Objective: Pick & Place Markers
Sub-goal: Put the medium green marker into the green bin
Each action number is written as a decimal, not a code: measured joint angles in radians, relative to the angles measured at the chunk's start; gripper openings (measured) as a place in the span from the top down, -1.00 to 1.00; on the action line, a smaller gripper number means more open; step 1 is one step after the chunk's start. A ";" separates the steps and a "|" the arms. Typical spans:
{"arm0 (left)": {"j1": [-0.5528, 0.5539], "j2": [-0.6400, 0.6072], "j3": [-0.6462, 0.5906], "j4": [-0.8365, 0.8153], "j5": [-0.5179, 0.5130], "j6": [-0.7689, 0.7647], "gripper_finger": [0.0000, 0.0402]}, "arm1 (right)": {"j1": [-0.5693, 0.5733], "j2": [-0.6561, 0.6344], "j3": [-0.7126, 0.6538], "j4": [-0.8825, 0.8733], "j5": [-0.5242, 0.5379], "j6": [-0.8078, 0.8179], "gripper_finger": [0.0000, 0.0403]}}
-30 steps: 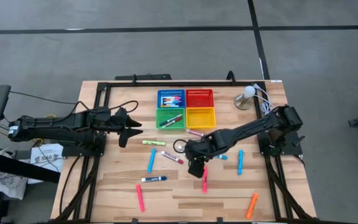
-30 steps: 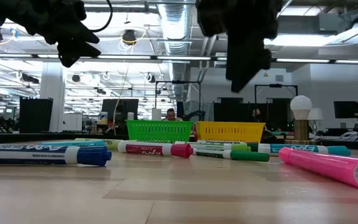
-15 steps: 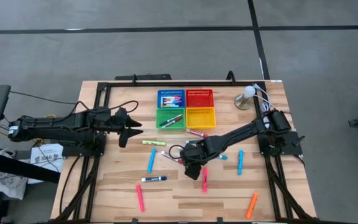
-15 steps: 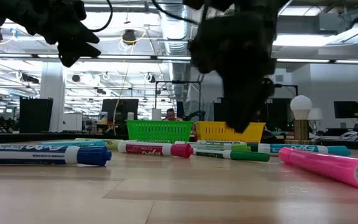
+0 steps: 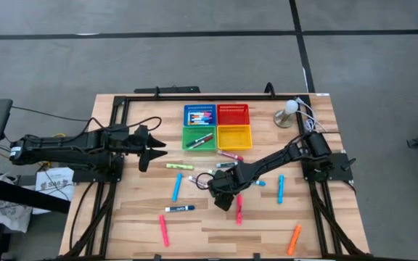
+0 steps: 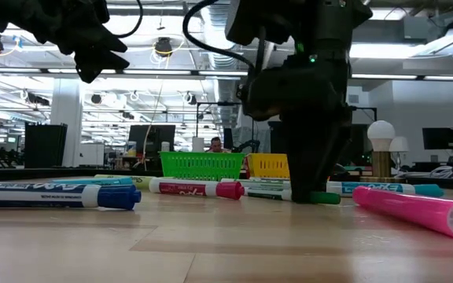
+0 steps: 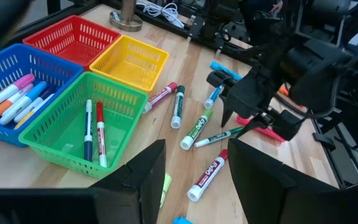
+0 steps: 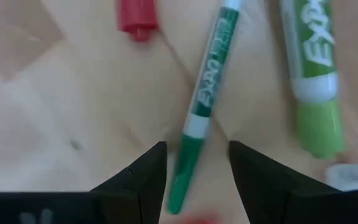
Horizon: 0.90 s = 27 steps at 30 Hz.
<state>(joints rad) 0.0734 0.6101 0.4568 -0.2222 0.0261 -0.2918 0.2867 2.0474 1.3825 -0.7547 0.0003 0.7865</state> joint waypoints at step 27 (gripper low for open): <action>0.000 0.002 0.000 0.007 0.000 0.000 0.14 | -0.001 -0.048 -0.004 -0.015 0.045 0.068 0.87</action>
<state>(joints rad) 0.0734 0.6121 0.4568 -0.2154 0.0261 -0.2920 0.2855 1.9992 1.3788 -0.7700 0.0452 0.8544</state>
